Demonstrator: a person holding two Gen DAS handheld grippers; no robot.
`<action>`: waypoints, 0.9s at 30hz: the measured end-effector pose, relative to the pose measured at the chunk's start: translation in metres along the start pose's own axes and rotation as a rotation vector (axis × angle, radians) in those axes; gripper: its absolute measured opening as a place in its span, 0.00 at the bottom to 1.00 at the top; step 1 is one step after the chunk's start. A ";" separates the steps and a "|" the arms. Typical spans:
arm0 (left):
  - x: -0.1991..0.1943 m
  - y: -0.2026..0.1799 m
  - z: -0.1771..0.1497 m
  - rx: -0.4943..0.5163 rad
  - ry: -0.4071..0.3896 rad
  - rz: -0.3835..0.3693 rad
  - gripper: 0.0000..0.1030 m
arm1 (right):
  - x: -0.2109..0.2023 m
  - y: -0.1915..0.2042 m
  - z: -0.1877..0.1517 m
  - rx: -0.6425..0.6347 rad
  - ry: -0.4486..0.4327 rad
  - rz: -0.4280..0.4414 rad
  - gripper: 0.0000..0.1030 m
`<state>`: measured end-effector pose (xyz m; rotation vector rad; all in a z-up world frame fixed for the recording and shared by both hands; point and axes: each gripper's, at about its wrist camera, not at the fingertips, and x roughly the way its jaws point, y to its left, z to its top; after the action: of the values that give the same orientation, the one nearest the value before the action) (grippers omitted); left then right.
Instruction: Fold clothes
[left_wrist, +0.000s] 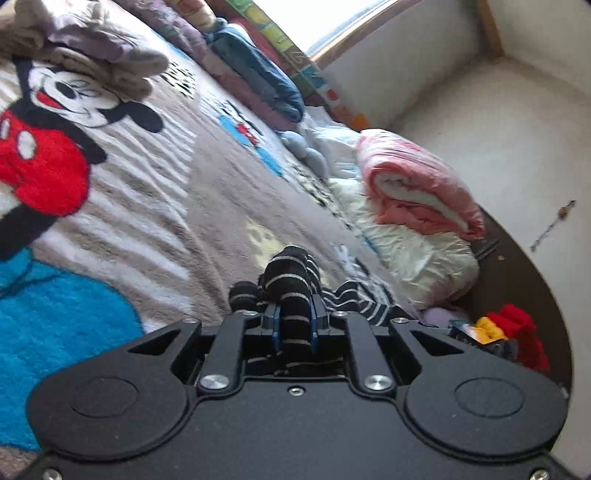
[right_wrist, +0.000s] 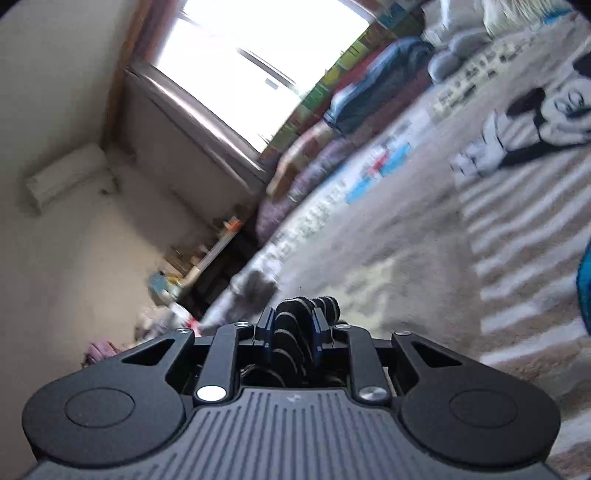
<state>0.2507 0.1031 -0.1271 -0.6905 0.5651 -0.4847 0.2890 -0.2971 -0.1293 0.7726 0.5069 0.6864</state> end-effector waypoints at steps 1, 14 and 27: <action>-0.002 -0.003 0.000 0.014 -0.013 0.010 0.18 | 0.003 -0.001 0.000 0.000 0.010 -0.020 0.24; -0.043 -0.089 -0.015 0.579 0.007 -0.068 0.46 | -0.065 0.085 -0.007 -0.483 0.000 -0.039 0.46; 0.010 -0.077 -0.056 0.807 0.214 0.059 0.49 | -0.019 0.093 -0.067 -0.771 0.321 -0.114 0.44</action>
<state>0.2060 0.0202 -0.1116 0.1492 0.5299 -0.6755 0.1992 -0.2312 -0.0968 -0.0925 0.5161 0.8251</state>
